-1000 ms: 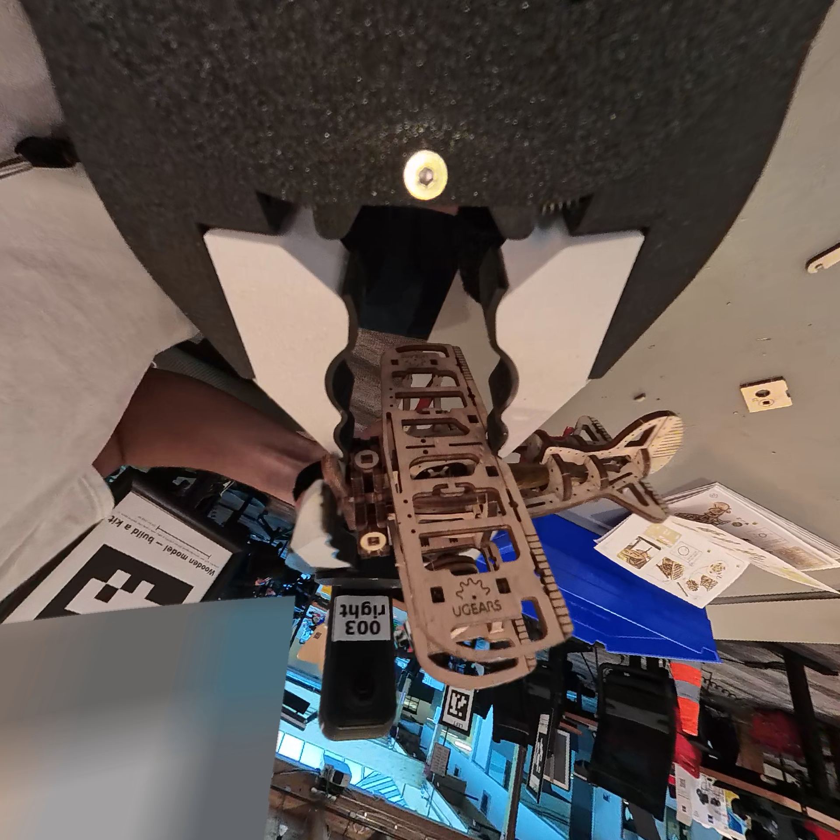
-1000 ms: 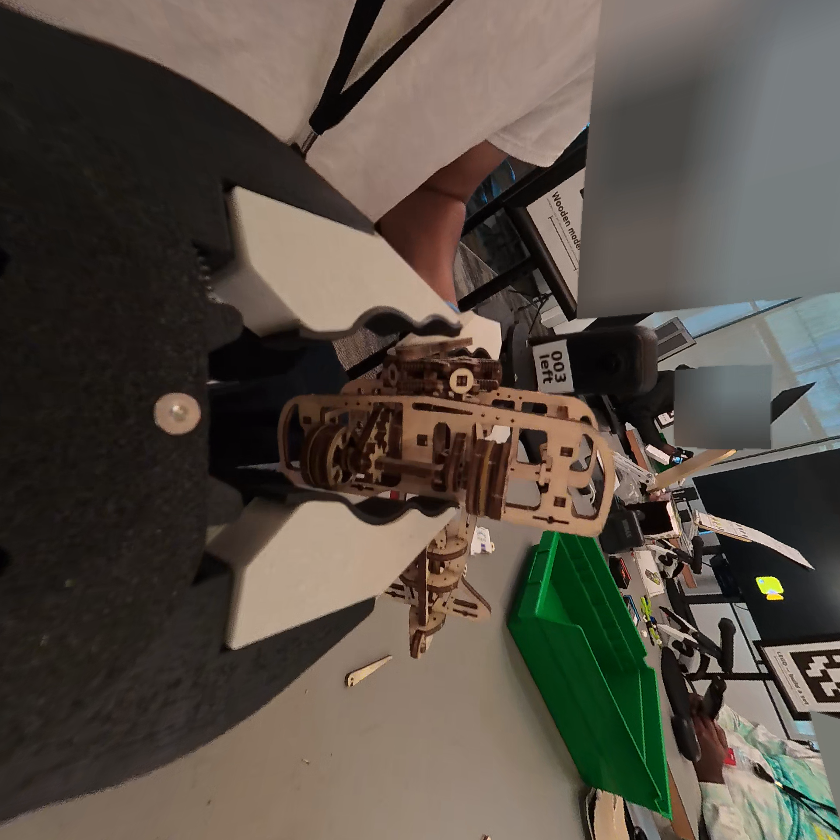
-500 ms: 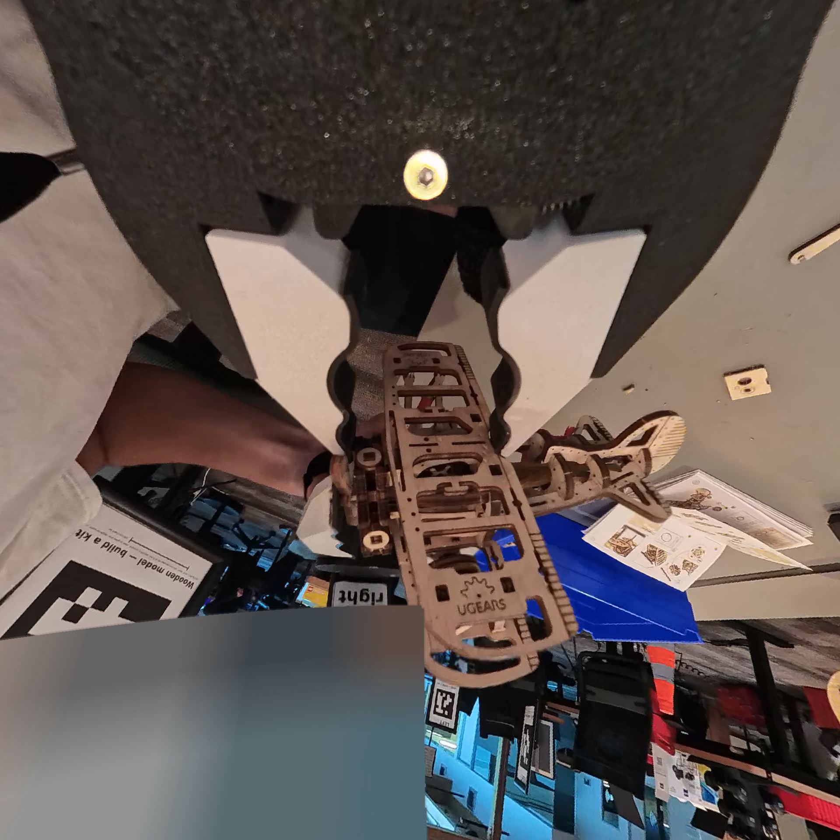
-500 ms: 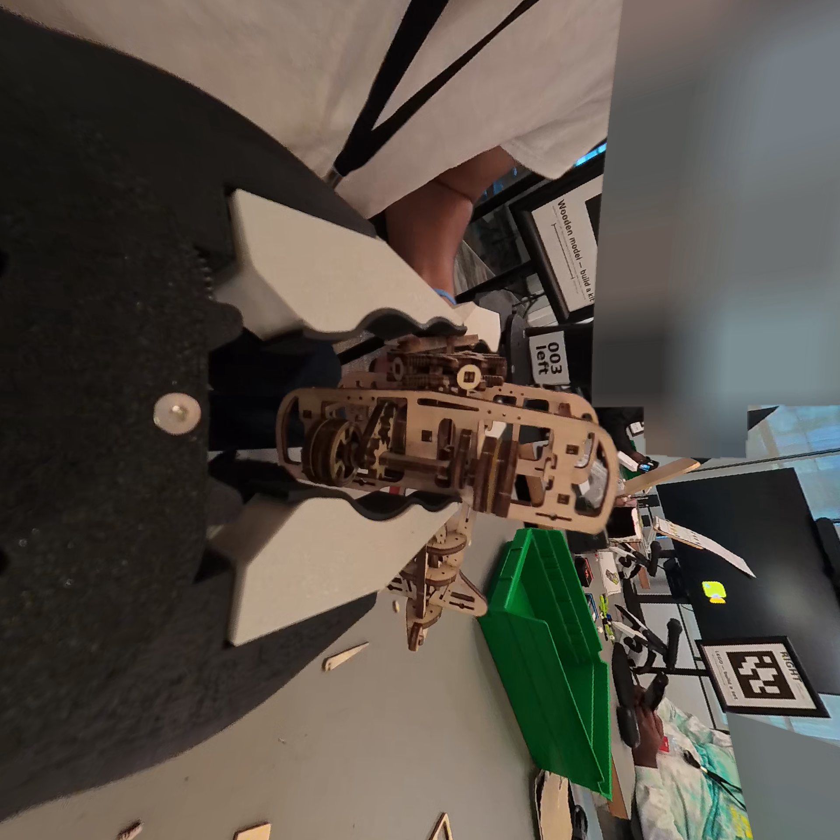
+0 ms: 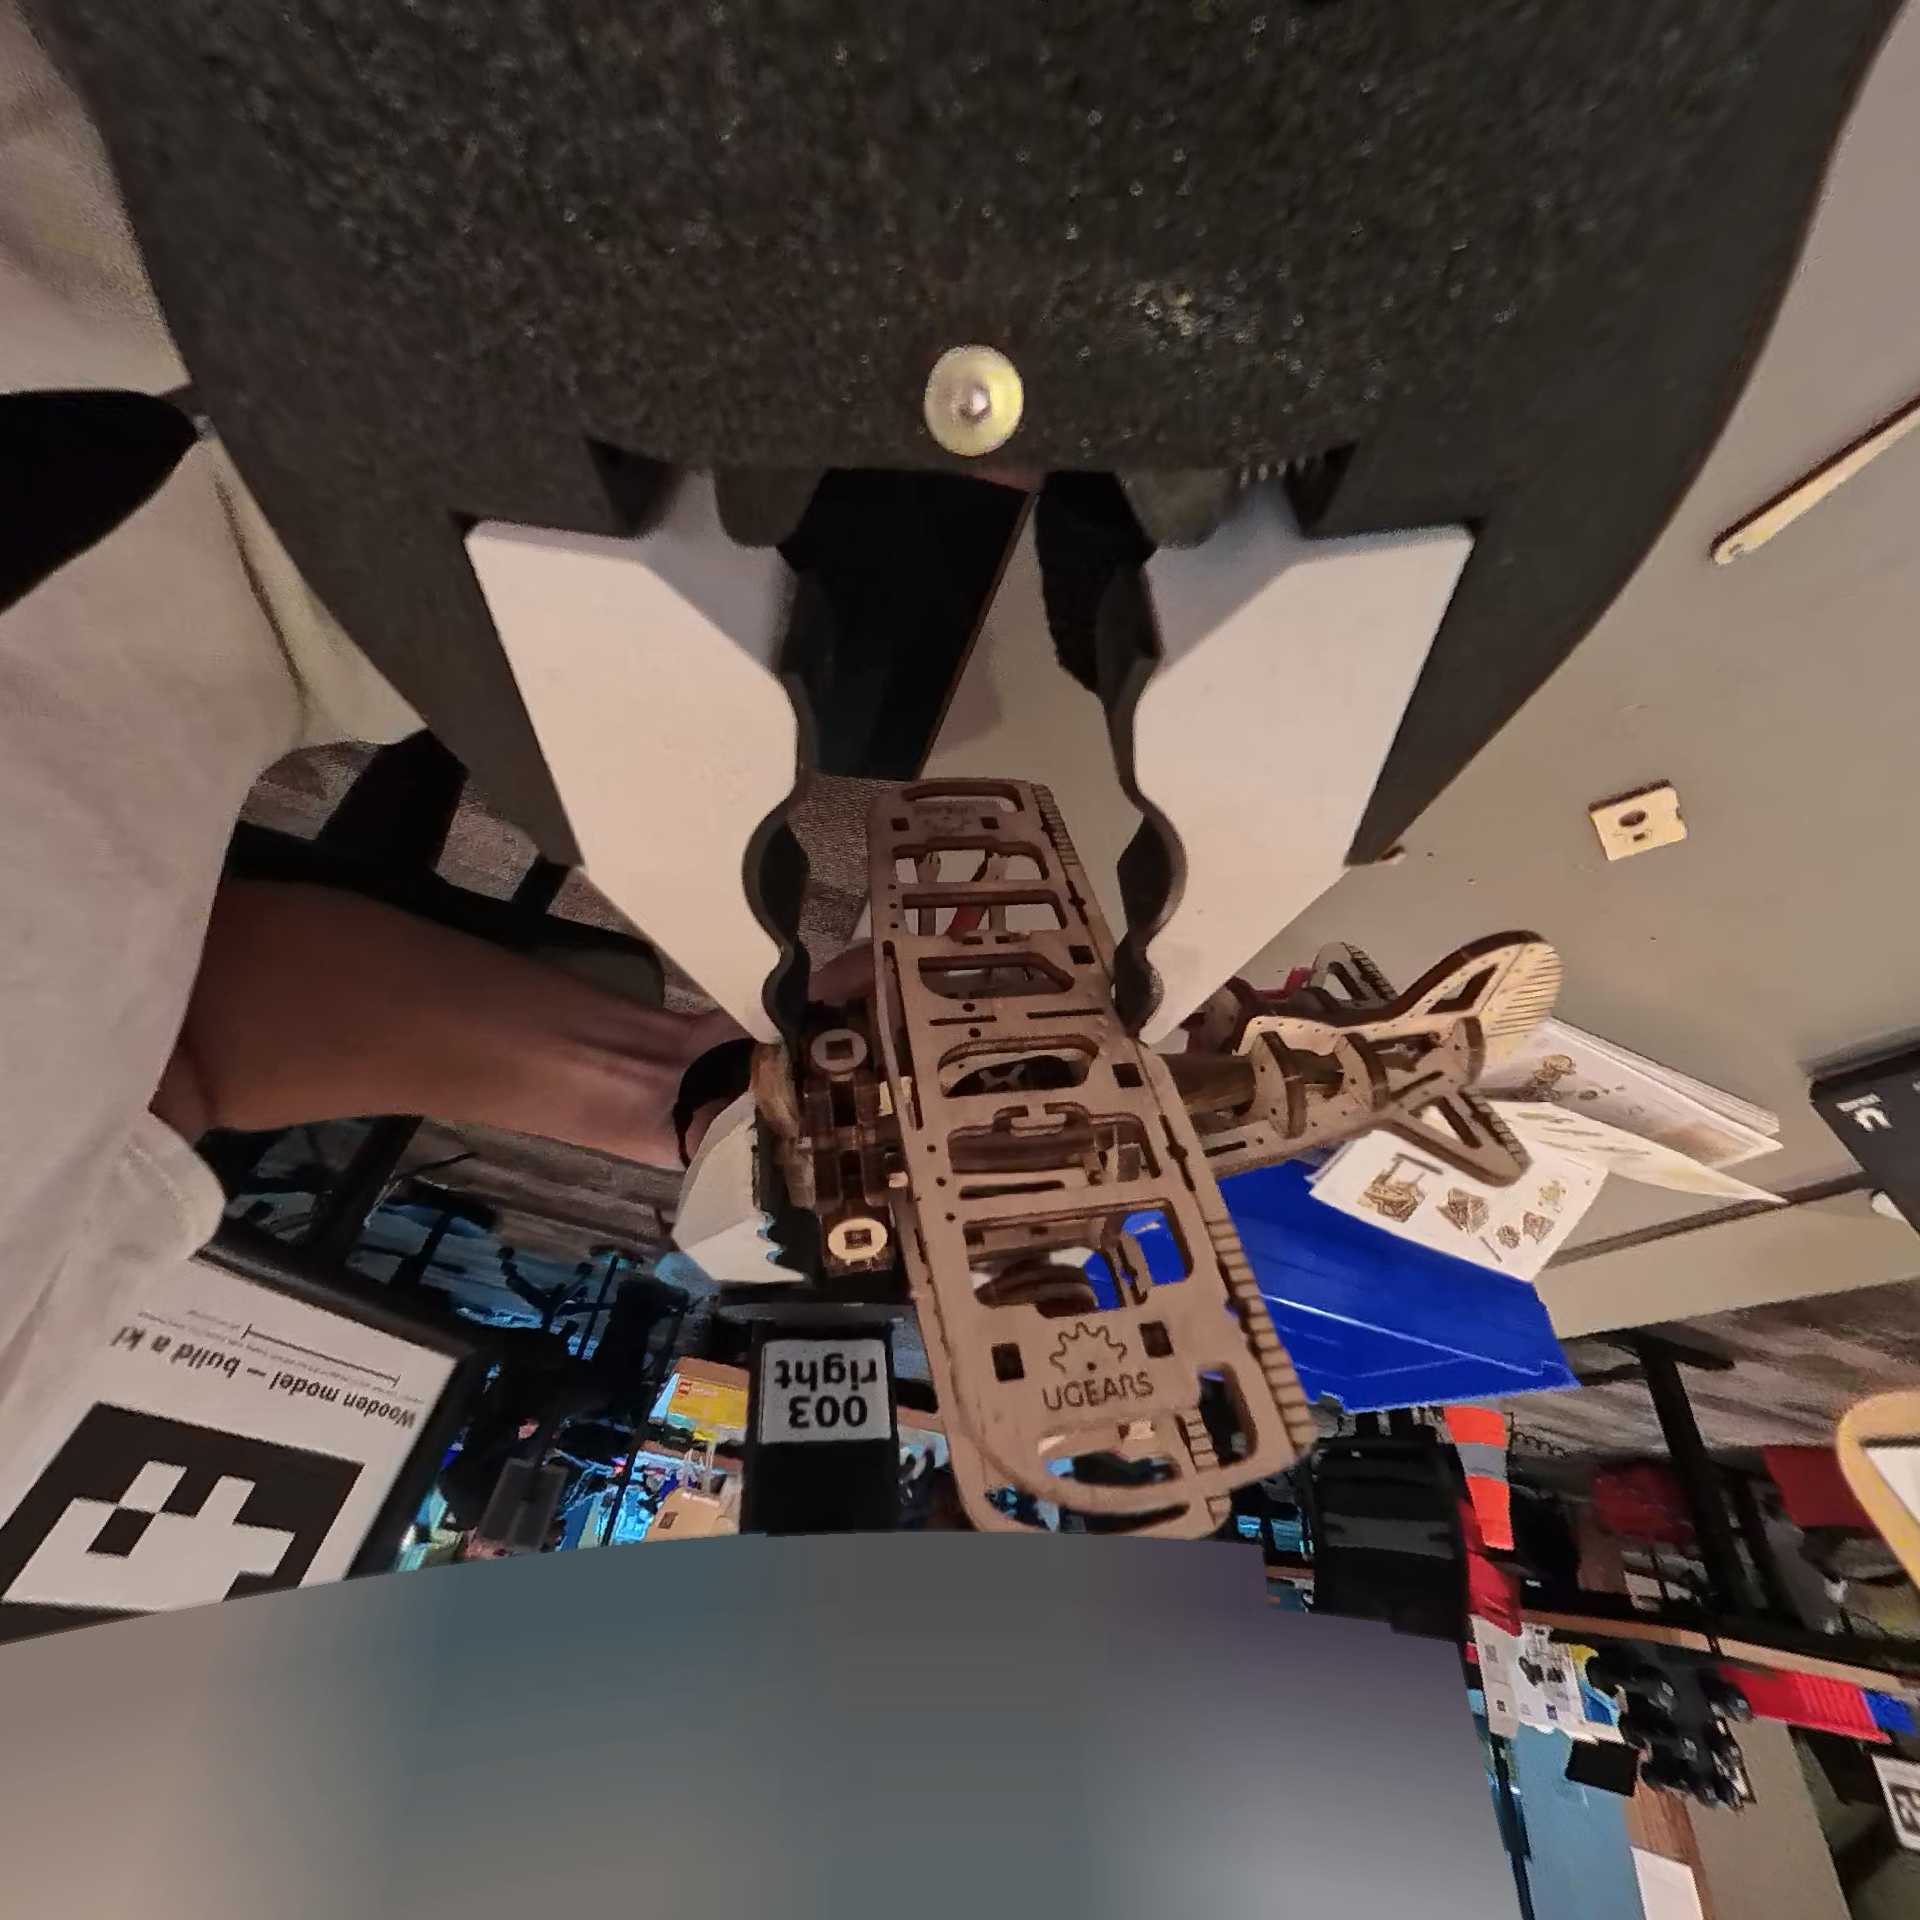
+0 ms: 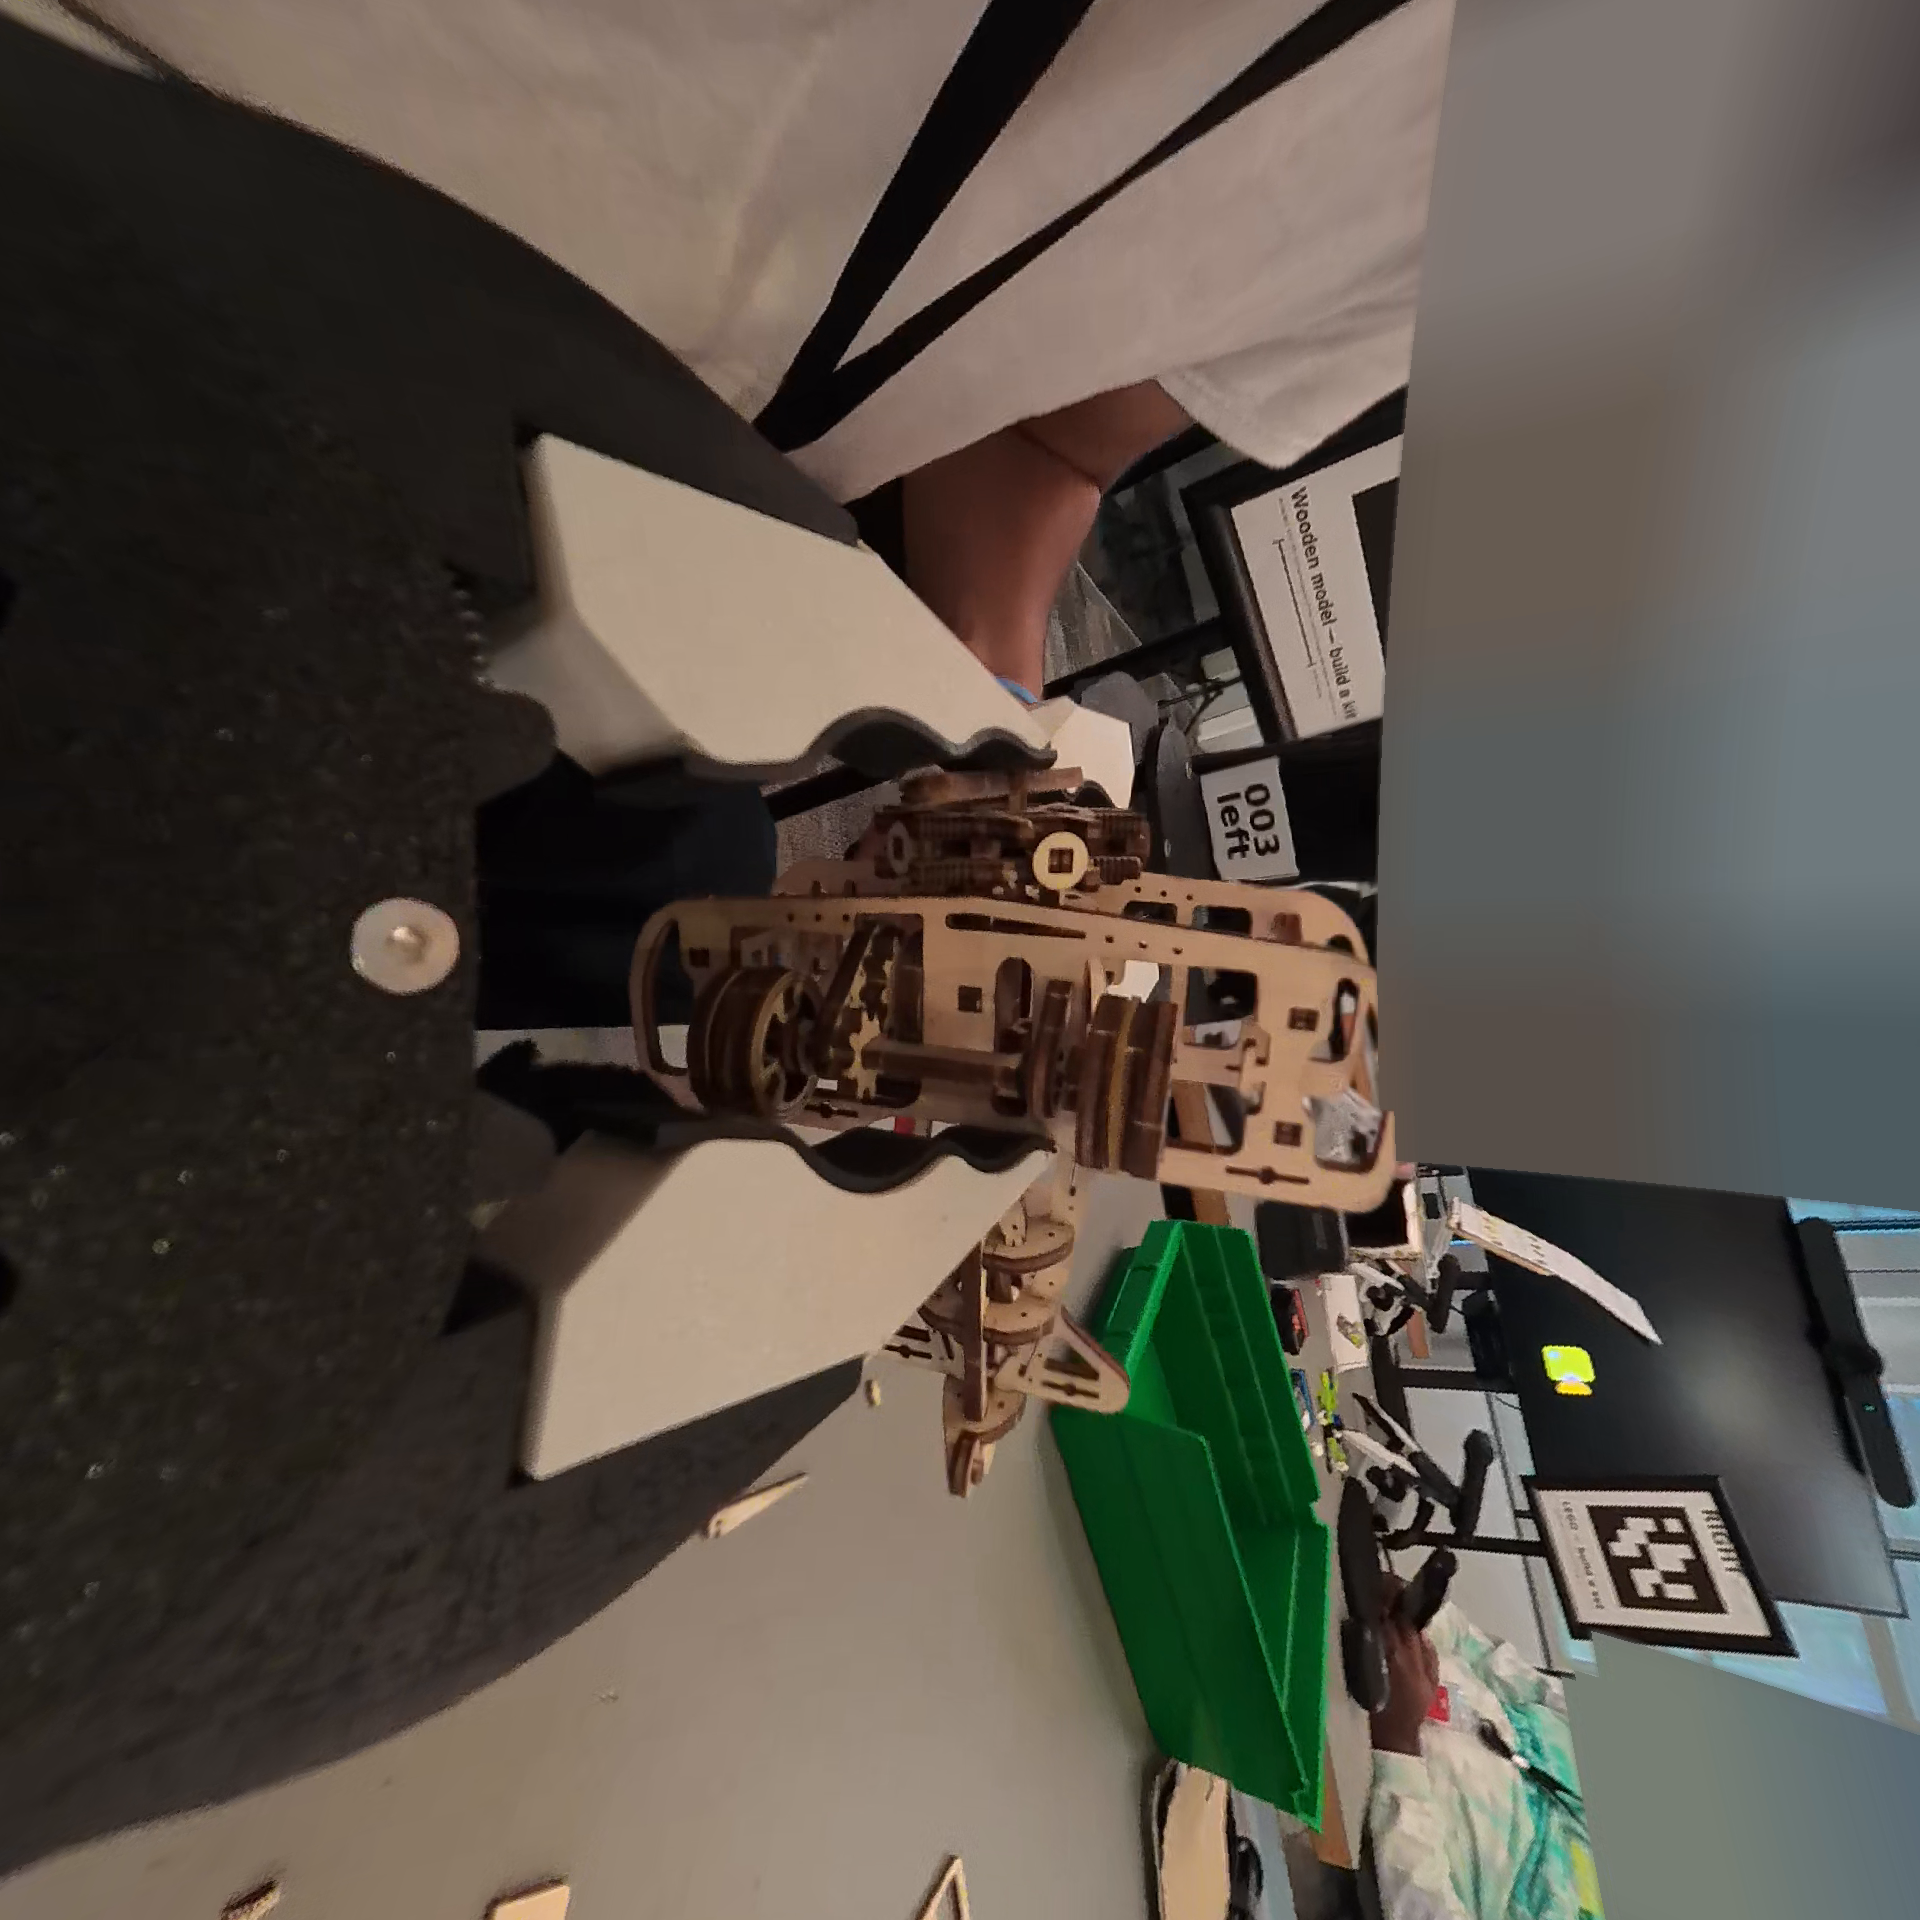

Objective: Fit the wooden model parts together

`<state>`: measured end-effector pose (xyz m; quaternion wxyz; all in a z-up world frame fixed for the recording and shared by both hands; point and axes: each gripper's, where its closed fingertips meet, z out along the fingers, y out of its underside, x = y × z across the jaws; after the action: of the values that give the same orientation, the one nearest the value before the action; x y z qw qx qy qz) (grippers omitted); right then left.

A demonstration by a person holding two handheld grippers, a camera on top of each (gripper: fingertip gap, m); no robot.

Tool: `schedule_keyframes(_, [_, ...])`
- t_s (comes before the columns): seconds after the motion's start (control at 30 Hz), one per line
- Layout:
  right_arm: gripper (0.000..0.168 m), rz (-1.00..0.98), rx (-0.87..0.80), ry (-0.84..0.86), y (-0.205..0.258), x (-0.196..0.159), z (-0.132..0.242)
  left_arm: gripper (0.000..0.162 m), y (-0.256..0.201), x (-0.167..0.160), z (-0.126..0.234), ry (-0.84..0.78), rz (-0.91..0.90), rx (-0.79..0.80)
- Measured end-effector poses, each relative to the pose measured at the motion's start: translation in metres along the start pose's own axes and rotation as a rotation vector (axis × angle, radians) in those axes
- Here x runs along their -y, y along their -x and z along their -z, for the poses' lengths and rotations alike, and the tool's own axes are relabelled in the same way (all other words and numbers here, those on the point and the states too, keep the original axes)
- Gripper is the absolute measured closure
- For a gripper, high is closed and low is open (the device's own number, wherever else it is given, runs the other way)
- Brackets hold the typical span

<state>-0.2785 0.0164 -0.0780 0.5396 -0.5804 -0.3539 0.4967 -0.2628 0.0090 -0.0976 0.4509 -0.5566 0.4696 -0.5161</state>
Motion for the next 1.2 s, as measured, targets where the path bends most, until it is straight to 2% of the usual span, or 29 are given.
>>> schedule_keyframes(0.23, [0.102, 0.095, 0.006, 0.02, 0.006, -0.002, 0.008, 0.104, -0.008, -0.002, -0.006, 0.013, -0.056, 0.005])
schedule_keyframes(0.4, [0.102, 0.005, 0.008, 0.012, 0.003, -0.005, 0.008, 0.105, -0.003, -0.006, -0.006, 0.022, -0.033, -0.002])
schedule_keyframes(0.5, [0.102, -0.015, 0.012, 0.025, 0.003, -0.007, 0.009, 0.105, -0.003, -0.012, -0.006, 0.053, -0.119, 0.025])
schedule_keyframes(0.53, [0.108, -0.03, 0.017, 0.019, 0.003, -0.006, 0.01, 0.105, -0.005, -0.013, -0.007, 0.059, -0.14, 0.022])
schedule_keyframes(0.67, [0.109, 0.004, 0.024, 0.019, 0.005, -0.007, 0.011, 0.105, -0.008, -0.013, -0.008, 0.054, -0.122, 0.005])
schedule_keyframes(0.8, [0.096, 0.004, 0.052, 0.023, 0.01, -0.008, 0.011, 0.105, -0.007, -0.013, -0.008, 0.05, -0.094, -0.008])
schedule_keyframes(1.2, [0.102, 0.038, 0.029, 0.033, 0.007, -0.009, 0.011, 0.105, -0.007, -0.013, -0.009, 0.058, -0.108, 0.013])
